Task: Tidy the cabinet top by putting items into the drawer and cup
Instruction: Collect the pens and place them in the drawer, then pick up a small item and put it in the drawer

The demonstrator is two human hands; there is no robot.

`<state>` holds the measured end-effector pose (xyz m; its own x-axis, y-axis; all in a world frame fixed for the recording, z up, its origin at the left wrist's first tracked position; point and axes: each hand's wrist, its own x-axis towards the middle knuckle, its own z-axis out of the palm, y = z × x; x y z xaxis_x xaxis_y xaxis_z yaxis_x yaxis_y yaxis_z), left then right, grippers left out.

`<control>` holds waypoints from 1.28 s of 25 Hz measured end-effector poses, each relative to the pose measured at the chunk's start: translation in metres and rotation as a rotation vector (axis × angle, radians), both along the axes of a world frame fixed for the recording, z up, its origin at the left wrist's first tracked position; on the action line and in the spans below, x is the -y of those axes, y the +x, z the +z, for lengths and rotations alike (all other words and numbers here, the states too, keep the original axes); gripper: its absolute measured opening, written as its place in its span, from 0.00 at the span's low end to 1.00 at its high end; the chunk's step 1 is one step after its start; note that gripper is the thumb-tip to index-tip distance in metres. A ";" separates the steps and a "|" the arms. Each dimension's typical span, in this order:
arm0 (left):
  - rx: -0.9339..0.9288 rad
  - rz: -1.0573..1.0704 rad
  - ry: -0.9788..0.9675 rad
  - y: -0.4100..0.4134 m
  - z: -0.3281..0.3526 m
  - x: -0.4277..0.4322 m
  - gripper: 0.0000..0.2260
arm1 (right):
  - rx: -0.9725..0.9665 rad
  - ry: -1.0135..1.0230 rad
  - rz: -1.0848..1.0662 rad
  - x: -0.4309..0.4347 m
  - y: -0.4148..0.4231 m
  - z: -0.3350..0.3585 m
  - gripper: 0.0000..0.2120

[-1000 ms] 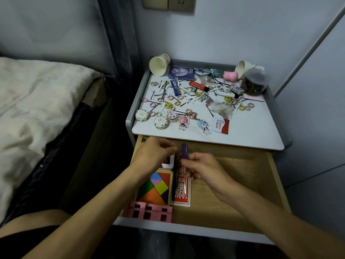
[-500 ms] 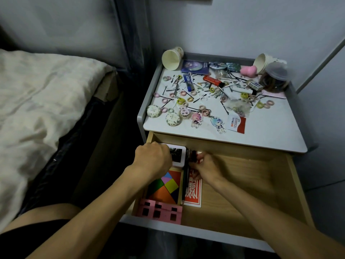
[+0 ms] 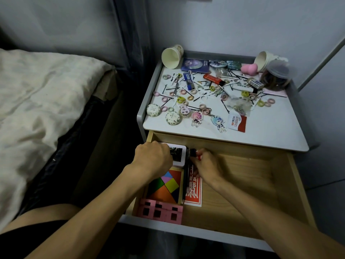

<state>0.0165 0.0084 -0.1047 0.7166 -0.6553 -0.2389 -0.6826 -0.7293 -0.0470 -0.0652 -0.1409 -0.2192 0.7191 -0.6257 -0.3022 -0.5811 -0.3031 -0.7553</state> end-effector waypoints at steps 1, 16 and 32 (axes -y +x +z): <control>-0.008 0.012 -0.009 0.001 0.001 0.000 0.13 | 0.000 -0.026 0.006 0.000 0.000 -0.001 0.04; -0.095 0.164 -0.637 0.027 0.035 0.001 0.10 | 0.187 -0.249 0.301 0.020 -0.021 0.102 0.05; 0.299 -0.071 -0.156 0.117 0.016 0.029 0.16 | -0.022 -0.769 0.756 0.050 0.106 0.138 0.15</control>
<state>0.1337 -0.0209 -0.0890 0.6909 -0.7183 0.0817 -0.7050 -0.6944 -0.1441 0.0410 -0.1910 -0.0808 0.9981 -0.0498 -0.0353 -0.0559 -0.9780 -0.2007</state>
